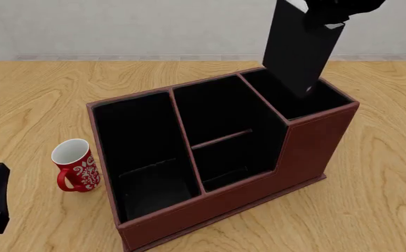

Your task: Pick up the book and place it in the right compartment of the caddy.

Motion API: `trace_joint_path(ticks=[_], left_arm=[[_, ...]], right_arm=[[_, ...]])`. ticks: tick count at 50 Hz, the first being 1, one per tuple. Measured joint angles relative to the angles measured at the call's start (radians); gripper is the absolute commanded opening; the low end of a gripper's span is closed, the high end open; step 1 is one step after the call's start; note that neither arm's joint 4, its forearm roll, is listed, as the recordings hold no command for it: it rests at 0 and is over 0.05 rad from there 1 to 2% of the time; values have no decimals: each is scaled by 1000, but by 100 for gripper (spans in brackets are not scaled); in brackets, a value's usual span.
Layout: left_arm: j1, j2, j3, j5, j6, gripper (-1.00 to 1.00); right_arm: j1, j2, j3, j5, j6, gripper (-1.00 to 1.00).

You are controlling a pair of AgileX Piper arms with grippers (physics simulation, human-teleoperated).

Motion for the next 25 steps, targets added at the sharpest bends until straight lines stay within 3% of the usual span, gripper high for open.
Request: trace_joint_path(ticks=[25], left_arm=[[7,0,9,-3,1,100]], right_arm=[[15,25,31,-1,35,-100]])
